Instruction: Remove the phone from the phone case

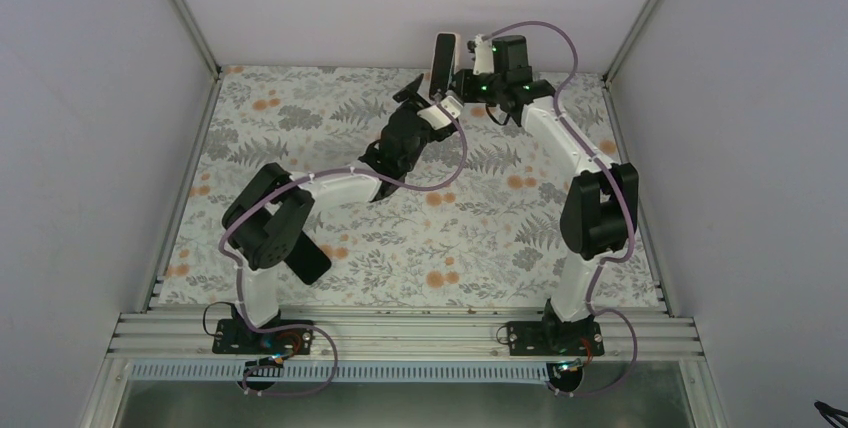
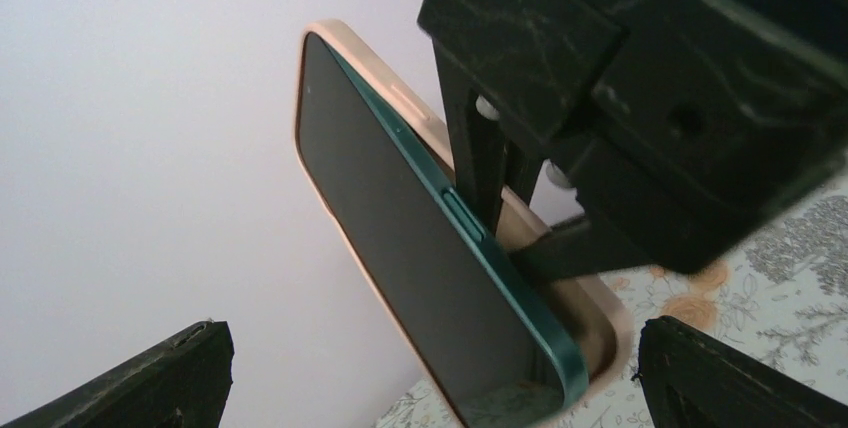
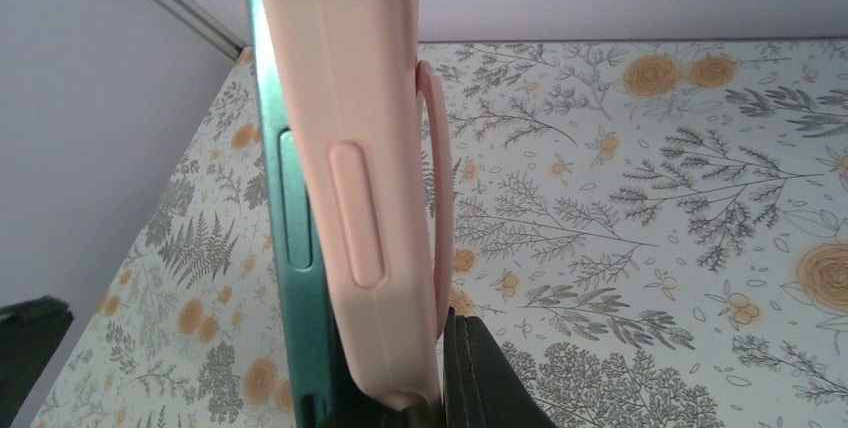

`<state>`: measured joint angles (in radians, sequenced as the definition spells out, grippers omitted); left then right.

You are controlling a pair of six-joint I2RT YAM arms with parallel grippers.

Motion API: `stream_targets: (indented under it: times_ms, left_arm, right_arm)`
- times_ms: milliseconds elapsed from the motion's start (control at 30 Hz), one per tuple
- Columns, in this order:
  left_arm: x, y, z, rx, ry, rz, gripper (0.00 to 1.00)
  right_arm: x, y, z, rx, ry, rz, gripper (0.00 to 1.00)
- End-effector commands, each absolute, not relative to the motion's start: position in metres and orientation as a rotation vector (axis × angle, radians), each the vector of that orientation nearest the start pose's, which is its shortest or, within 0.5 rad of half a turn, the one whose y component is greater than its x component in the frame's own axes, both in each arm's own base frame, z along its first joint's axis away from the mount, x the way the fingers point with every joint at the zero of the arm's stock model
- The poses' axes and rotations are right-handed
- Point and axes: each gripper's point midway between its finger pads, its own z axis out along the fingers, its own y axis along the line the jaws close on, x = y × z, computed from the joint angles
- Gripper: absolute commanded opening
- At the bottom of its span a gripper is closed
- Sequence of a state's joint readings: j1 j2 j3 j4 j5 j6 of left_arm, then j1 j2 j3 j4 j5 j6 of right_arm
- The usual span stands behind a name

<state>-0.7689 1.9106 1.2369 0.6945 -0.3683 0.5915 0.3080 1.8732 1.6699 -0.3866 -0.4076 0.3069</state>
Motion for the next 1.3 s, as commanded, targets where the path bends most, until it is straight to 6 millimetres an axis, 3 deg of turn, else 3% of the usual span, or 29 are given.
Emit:
stream_targets:
  times_ms: [0,233,433,633,833,1267]
  left_arm:
    - [0.462,-0.353,0.278,0.665,1.33,0.184,1.0]
    - [0.466,-0.341,0.281,0.608,1.322,0.223,1.0]
    - [0.445,-0.353,0.281,0.705,1.297,0.106,1.0]
    - [0.438,-0.345,0.281,0.69,1.317,0.09,1.0]
    - [0.442,-0.34,0.291,0.669,1.297,0.128,1.0]
    - [0.468,-0.323,0.275,0.608,1.325,0.279,0.96]
  right_arm:
    - [0.489,0.244,0.293,-0.3,2.059,0.841,0.03]
    - [0.484,0.242,0.294,-0.306,2.052,0.829,0.03]
    - [0.487,0.241,0.294,-0.304,2.047,0.808,0.03]
    - [0.49,0.241,0.293,-0.304,2.046,0.804,0.03]
    - [0.489,0.241,0.294,-0.305,2.045,0.808,0.03]
    - [0.478,0.24,0.301,-0.311,2.035,0.831,0.03]
